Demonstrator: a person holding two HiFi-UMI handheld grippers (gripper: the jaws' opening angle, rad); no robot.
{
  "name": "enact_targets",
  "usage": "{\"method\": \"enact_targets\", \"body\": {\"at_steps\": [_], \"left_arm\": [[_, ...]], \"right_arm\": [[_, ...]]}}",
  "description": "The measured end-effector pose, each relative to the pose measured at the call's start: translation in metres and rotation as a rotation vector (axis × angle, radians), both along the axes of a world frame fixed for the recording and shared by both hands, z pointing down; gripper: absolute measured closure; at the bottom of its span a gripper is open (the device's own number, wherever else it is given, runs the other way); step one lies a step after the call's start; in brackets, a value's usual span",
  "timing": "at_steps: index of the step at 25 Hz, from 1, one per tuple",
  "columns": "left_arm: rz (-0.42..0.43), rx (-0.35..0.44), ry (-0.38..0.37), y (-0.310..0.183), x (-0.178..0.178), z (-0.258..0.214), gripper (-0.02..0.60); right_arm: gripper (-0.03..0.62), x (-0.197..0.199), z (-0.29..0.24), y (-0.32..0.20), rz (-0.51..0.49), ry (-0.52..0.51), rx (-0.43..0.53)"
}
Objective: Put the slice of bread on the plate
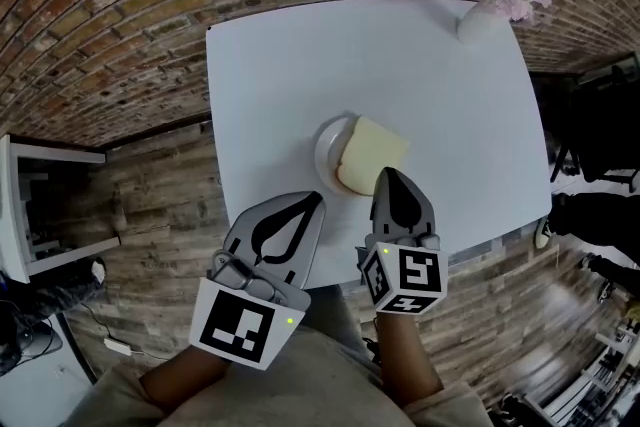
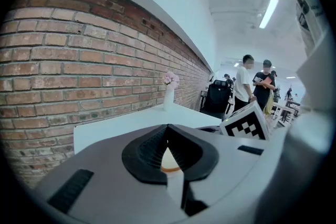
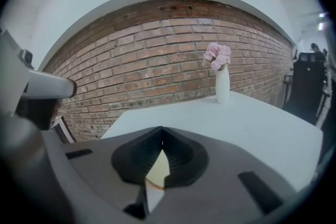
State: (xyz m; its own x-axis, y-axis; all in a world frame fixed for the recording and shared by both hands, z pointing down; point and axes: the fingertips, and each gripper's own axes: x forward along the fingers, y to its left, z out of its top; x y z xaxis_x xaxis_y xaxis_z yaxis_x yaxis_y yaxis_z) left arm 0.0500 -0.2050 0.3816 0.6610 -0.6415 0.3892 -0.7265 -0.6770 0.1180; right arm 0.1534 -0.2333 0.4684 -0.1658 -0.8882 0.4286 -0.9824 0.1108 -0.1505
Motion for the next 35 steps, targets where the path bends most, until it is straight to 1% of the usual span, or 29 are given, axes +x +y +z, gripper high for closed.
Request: {"method": "enact_targets", "body": {"at_steps": [8, 15, 25, 30, 35], "left_arm": [[0.034, 0.038, 0.03, 0.021, -0.001, -0.017, 0.572], [0.046, 0.078, 0.073, 0.033, -0.006, -0.039, 0.572], [0.088, 0.174, 0.139, 0.049, -0.009, -0.084, 0.572], [0.111, 0.21, 0.155, 0.063, -0.015, -0.105, 0.572], [0.125, 0.223, 0.161, 0.075, -0.019, -0.114, 0.572]], "right_arm": [[0.586, -0.012, -0.061, 0.027, 0.005, 0.035, 0.126], [0.586, -0.029, -0.119, 0.056, -0.002, 0.062, 0.229], [0.586, -0.054, -0.195, 0.099, -0.015, 0.121, 0.368], [0.588, -0.062, -0.212, 0.117, 0.004, 0.132, 0.401], [0.587, -0.066, -0.206, 0.122, 0.008, 0.086, 0.374]]}}
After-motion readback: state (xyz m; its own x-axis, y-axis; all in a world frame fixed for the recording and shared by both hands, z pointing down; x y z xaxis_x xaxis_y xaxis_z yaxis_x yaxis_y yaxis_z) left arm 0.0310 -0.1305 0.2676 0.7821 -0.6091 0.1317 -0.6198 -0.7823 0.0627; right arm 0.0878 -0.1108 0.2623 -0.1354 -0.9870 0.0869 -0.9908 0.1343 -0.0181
